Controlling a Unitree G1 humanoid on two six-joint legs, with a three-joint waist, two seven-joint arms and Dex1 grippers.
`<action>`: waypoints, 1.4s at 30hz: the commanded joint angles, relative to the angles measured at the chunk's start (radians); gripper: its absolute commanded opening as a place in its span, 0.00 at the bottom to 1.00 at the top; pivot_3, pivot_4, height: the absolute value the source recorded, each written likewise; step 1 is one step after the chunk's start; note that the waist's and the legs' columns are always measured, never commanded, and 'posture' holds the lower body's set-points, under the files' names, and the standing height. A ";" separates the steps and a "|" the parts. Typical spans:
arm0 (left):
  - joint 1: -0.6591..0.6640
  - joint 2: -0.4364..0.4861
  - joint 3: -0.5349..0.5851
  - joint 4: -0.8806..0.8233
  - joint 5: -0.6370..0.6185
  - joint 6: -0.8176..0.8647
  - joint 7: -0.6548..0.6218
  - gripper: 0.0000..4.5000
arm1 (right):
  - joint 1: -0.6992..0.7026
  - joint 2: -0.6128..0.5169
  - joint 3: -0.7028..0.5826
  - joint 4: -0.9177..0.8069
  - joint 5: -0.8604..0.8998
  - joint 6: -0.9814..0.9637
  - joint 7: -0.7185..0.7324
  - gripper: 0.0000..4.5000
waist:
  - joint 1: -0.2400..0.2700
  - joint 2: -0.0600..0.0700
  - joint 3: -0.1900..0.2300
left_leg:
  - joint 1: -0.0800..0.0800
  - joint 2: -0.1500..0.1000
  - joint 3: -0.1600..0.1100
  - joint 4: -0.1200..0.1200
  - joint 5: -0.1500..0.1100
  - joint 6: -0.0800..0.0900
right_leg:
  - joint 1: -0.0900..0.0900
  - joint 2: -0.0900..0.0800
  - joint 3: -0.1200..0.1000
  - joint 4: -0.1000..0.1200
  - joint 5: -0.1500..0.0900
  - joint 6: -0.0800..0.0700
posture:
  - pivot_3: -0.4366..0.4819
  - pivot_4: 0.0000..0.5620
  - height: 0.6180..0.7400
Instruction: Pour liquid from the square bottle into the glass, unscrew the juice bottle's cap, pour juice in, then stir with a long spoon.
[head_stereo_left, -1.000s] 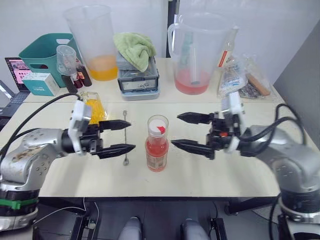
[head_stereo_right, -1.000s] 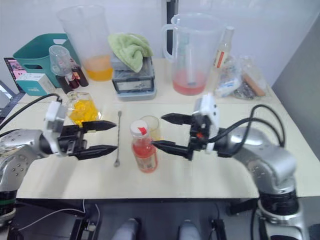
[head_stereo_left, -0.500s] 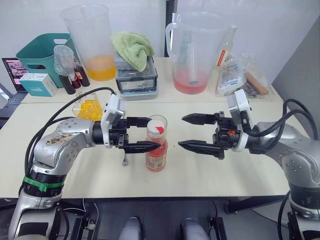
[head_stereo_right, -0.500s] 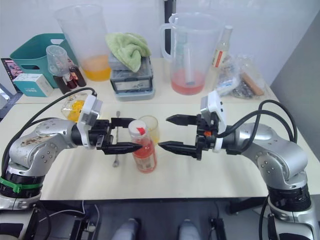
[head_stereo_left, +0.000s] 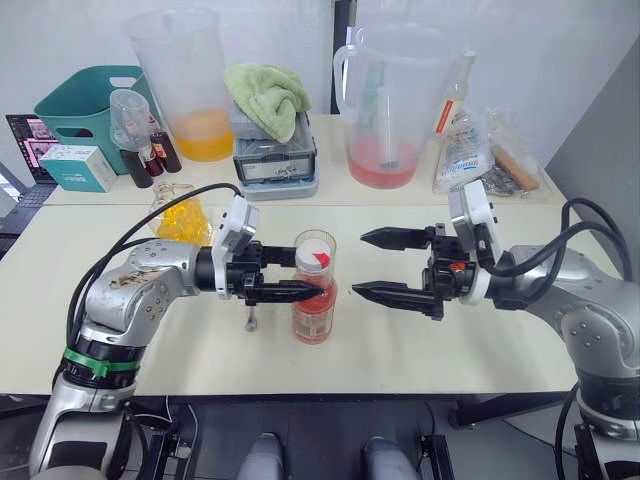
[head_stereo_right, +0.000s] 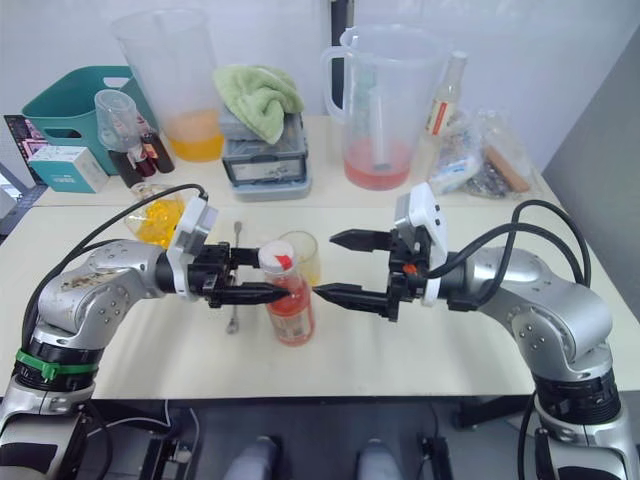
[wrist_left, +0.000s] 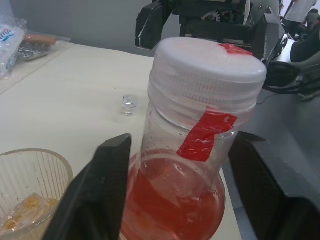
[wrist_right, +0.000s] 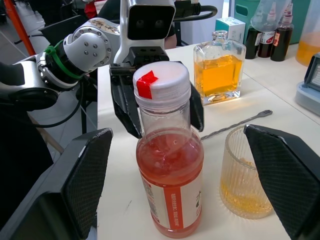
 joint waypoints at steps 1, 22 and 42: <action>-0.012 -0.005 0.010 -0.006 0.000 -0.018 -0.013 0.37 | -0.016 0.007 -0.011 -0.042 0.024 -0.002 -0.016 1.00 | 0.000 0.000 0.000 | 0.000 0.000 0.000 0.000 0.000 0.000 | 0.000 0.000 0.000 0.000 0.000 0.000 | 0.48 0.27 1.00; 0.003 -0.042 0.009 0.007 0.085 -0.177 -0.045 0.30 | -0.132 0.176 0.105 -0.080 -0.039 0.079 -0.306 1.00 | 0.000 0.000 0.000 | -0.001 0.000 0.000 0.001 0.000 0.000 | -0.001 0.000 0.000 0.000 0.000 0.000 | 0.48 0.27 1.00; -0.016 -0.030 -0.024 0.052 0.122 -0.225 -0.117 0.30 | -0.279 0.160 0.236 0.221 -0.095 -0.103 0.220 0.37 | -0.005 0.000 0.000 | 0.000 0.000 0.000 0.002 0.000 0.000 | -0.001 0.000 0.000 0.001 0.000 0.000 | 0.48 0.27 1.00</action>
